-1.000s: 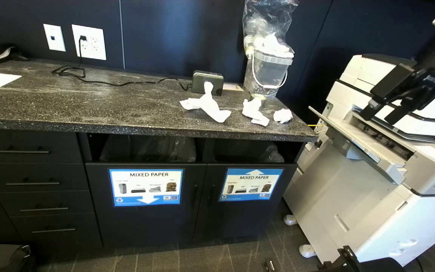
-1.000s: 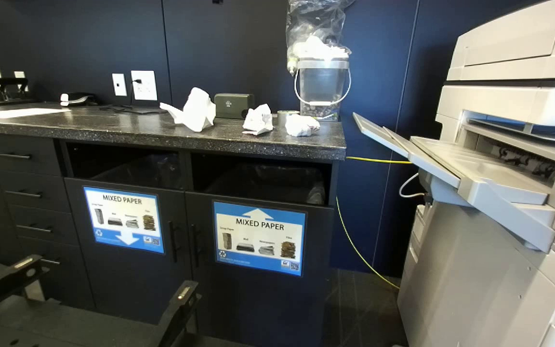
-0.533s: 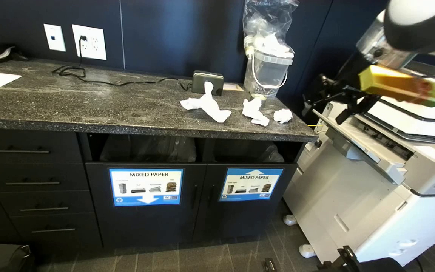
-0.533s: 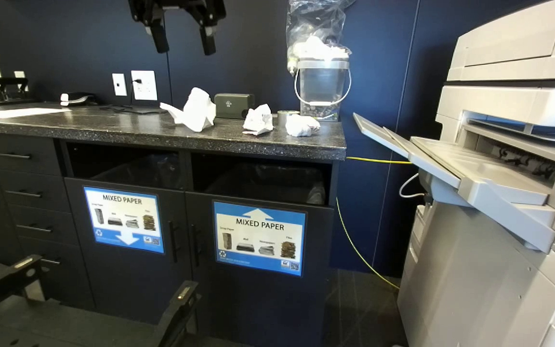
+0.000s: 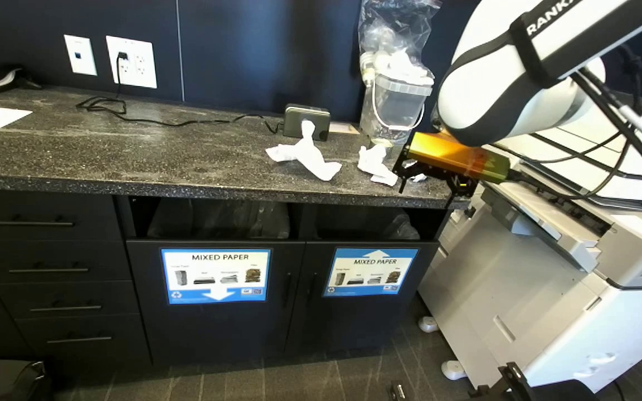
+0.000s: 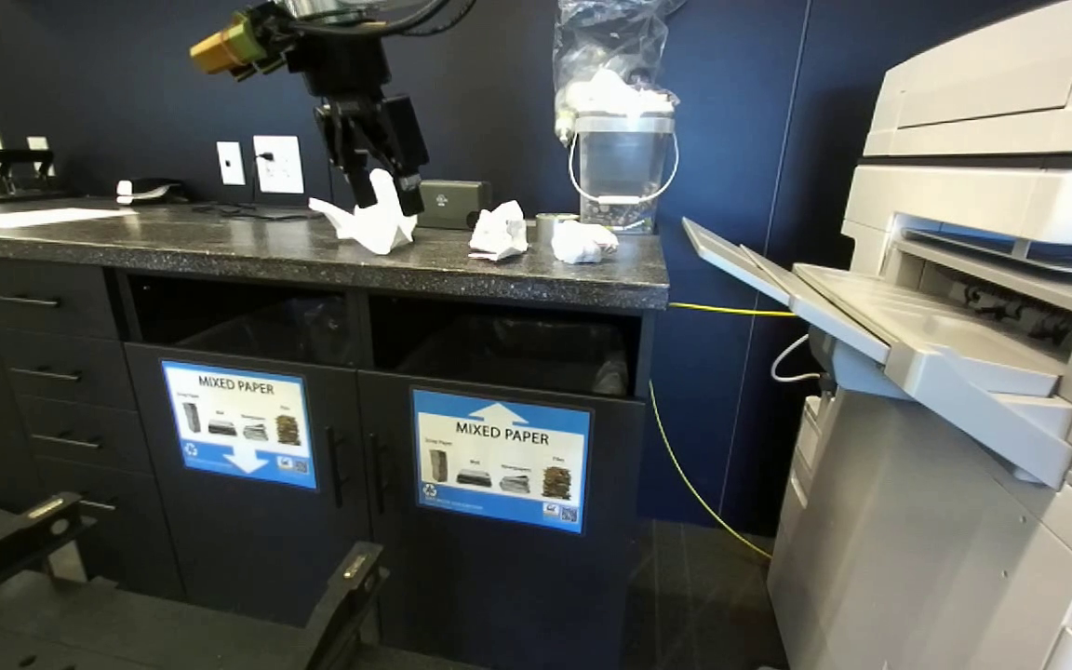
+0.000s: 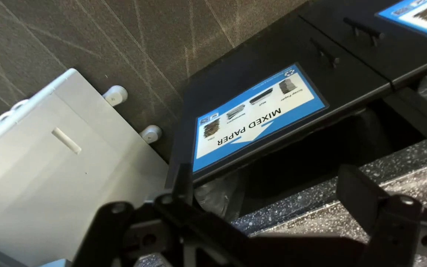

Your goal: Put the tissue in the trash can.

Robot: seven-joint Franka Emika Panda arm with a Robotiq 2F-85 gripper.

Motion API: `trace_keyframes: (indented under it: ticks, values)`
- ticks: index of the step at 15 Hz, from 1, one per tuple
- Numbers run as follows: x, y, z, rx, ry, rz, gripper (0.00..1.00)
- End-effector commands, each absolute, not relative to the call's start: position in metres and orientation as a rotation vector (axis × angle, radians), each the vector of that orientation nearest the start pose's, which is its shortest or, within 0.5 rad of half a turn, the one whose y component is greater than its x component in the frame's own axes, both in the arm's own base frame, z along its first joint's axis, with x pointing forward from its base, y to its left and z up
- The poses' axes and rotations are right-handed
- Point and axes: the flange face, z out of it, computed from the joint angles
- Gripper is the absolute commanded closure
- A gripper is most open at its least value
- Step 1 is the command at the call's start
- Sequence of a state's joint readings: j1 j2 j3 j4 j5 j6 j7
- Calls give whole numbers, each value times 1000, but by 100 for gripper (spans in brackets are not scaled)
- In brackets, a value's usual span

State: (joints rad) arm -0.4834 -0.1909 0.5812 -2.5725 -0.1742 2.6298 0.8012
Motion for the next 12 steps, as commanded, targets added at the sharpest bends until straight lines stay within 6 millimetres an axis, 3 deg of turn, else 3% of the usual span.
trace_keyframes:
  ticks: [1, 3, 4, 7, 12]
  values:
    - [512, 55, 354, -3013, 1144, -419, 0]
    - [540, 65, 351, -2975, 1243, -401, 0]
    - [551, 70, 335, -2996, 1285, -397, 0]
    - [591, 79, 315, -2941, 1392, -400, 0]
    - [660, 73, 299, -2820, 1540, -449, 0]
